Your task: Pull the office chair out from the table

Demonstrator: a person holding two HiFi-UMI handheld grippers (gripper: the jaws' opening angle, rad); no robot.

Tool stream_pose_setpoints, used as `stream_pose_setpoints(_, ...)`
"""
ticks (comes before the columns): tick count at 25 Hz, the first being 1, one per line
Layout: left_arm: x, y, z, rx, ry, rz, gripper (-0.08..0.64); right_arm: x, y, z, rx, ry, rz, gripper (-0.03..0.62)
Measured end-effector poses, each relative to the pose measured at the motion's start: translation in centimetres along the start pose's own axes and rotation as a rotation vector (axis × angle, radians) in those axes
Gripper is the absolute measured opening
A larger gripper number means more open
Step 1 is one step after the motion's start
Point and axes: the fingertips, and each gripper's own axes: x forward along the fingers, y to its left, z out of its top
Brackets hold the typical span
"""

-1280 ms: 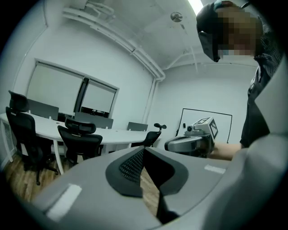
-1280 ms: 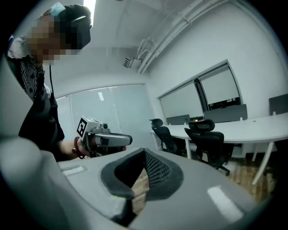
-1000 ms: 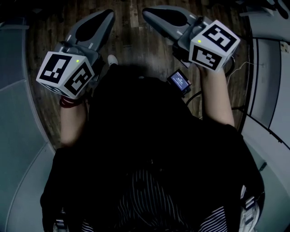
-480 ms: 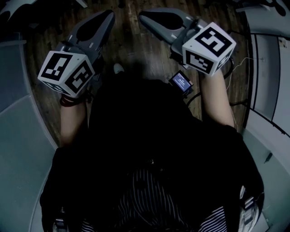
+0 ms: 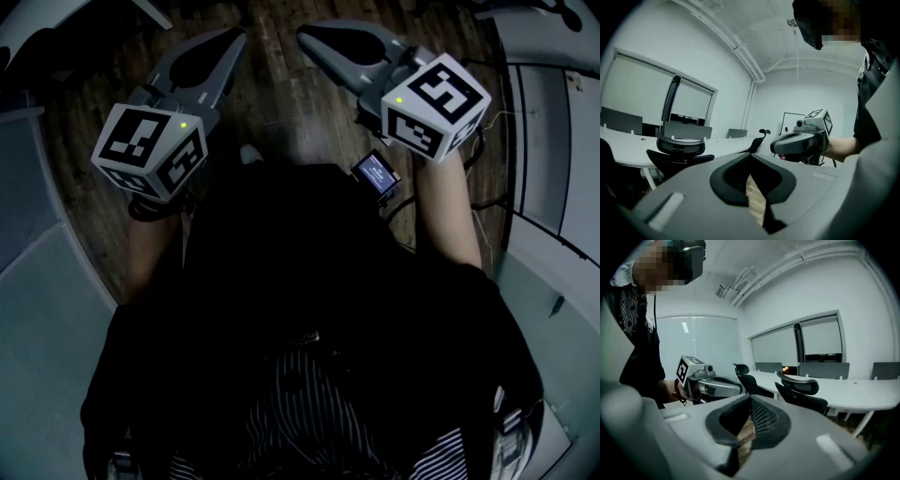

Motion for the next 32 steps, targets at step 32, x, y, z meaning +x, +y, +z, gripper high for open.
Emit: stream_pose_setpoints(32, -17.0, -19.8, -10.3, 0.074, -0.136, 0.154, 0.0, -8.7, 20.7, -10.2, -0.184, -0.026, 0.247, 0.002)
